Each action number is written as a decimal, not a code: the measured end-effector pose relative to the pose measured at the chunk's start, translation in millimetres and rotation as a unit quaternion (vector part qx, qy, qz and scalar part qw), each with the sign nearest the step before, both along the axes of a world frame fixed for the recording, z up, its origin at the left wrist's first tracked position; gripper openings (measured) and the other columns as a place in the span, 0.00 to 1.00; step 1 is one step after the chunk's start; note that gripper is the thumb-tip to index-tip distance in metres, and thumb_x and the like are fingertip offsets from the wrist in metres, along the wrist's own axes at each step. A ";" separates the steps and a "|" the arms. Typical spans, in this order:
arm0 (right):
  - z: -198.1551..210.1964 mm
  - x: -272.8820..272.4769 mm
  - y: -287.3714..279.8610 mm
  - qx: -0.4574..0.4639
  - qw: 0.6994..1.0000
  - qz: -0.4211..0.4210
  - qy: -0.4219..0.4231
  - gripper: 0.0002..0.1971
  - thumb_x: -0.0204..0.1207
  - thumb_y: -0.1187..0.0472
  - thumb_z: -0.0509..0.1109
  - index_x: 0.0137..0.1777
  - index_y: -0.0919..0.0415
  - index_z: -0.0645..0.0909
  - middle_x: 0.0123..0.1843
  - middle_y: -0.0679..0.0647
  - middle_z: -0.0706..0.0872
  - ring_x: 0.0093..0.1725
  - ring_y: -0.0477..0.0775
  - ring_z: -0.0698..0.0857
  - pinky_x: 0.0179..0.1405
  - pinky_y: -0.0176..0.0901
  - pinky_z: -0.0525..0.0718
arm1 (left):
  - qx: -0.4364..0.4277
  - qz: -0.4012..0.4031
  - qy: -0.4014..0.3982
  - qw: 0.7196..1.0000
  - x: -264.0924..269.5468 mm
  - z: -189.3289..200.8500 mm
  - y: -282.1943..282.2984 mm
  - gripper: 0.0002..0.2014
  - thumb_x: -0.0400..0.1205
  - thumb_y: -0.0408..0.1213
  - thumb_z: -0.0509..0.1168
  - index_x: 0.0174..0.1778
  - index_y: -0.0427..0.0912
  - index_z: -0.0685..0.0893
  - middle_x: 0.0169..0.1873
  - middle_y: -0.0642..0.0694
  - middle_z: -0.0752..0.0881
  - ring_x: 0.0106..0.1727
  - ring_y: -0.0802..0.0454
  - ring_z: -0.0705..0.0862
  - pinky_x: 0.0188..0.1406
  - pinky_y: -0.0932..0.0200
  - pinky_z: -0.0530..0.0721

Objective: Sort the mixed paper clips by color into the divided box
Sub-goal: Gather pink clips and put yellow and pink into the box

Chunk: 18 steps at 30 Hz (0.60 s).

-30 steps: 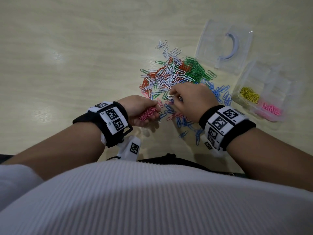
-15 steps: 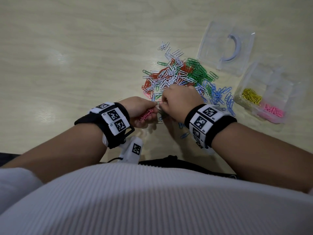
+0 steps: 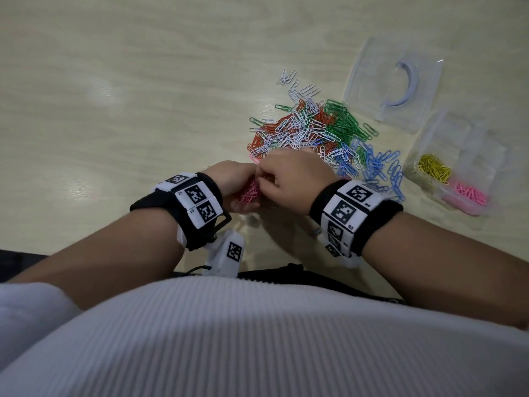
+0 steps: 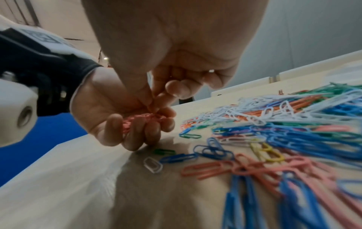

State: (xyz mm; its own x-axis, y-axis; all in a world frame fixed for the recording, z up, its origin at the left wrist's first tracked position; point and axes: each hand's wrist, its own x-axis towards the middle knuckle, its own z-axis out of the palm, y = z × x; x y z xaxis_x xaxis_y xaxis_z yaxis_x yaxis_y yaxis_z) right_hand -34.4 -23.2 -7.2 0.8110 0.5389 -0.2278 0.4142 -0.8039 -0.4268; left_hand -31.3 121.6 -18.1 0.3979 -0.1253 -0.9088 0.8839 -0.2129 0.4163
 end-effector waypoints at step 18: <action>-11.4 30.3 23.2 -0.142 0.987 0.042 -0.070 0.13 0.78 0.56 0.62 0.59 0.58 0.79 0.58 0.55 0.82 0.56 0.59 0.83 0.56 0.50 0.71 | -0.055 -0.017 0.020 0.998 -3.3 9.9 23.4 0.14 0.89 0.38 0.54 0.41 0.41 0.81 0.27 0.49 0.82 0.23 0.60 0.80 0.17 0.70 0.76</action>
